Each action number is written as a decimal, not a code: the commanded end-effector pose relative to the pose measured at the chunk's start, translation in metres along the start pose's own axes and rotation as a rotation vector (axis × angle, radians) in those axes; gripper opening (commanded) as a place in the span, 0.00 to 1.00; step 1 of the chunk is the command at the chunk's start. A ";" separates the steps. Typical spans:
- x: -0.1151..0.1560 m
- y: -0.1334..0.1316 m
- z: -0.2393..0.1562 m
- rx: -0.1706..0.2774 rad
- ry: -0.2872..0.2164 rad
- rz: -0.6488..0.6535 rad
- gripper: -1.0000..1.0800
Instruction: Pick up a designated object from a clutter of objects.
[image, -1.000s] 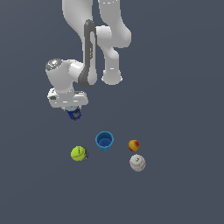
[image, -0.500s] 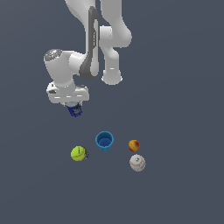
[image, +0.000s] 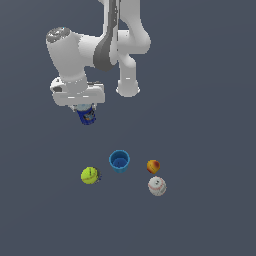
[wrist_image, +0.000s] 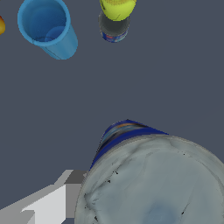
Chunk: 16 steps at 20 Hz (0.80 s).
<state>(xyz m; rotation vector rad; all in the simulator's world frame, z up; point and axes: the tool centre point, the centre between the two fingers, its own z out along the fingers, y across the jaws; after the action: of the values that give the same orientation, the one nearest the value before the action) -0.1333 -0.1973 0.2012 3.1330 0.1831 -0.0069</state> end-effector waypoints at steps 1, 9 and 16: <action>0.003 -0.007 -0.025 -0.003 0.002 0.000 0.00; 0.012 -0.032 -0.097 -0.003 0.002 0.000 0.00; 0.022 -0.055 -0.164 -0.001 0.003 -0.001 0.00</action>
<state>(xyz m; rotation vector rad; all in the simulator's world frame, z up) -0.1192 -0.1450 0.3482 3.1326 0.1847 -0.0073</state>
